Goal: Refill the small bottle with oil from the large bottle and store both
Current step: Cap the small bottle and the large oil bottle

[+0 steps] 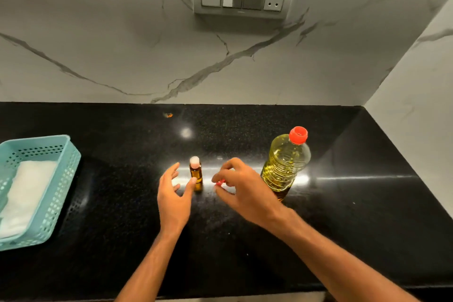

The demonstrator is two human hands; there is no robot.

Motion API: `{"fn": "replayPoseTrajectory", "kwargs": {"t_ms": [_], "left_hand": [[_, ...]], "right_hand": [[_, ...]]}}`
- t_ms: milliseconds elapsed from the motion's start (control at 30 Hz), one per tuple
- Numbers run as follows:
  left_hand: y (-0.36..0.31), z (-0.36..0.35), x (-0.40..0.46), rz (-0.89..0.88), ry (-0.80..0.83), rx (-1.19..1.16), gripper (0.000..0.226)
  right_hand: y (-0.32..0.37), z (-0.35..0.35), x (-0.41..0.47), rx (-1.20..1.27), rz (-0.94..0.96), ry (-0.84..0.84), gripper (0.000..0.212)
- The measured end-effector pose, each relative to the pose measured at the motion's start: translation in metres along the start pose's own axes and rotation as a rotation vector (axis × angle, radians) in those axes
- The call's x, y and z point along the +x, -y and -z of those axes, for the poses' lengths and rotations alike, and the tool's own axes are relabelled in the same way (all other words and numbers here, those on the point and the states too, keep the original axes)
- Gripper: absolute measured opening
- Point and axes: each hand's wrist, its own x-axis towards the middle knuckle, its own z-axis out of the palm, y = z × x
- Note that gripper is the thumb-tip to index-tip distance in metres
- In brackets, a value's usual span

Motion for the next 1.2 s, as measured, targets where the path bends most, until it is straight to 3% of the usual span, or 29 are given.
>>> {"fn": "replayPoseTrajectory", "kwargs": {"t_ms": [100, 200, 267, 367, 633, 867, 1067, 1200], "left_hand": [[-0.048, -0.016, -0.025, -0.245, -0.009, -0.055, 0.041], [-0.101, -0.047, -0.032, -0.308, 0.270, -0.100, 0.050], [-0.129, -0.067, -0.032, -0.325, 0.442, -0.068, 0.068], [-0.154, -0.089, -0.031, -0.364, 0.565, 0.012, 0.088], [-0.162, -0.105, -0.031, -0.338, 0.529, 0.061, 0.082], [-0.164, -0.106, -0.032, -0.328, 0.512, 0.055, 0.077], [-0.165, -0.105, -0.034, -0.307, 0.511, 0.051, 0.078], [-0.165, -0.105, -0.035, -0.305, 0.502, 0.049, 0.078]], "right_hand": [[0.029, 0.072, -0.008, 0.103, 0.131, -0.214, 0.008], [0.030, 0.142, -0.011, 0.131, 0.061, -0.362, 0.017], [0.016, 0.174, -0.013, 0.117, -0.019, -0.350, 0.024], [-0.018, 0.193, -0.016, -0.067, -0.062, -0.239, 0.025], [-0.053, 0.186, -0.010, -0.076, 0.003, 0.042, 0.033], [-0.045, 0.193, 0.012, -0.310, 0.115, 0.227, 0.030], [-0.044, 0.187, 0.023, -0.549, 0.154, 0.233, 0.030], [-0.044, 0.194, 0.025, -0.554, 0.177, 0.306, 0.031]]}}
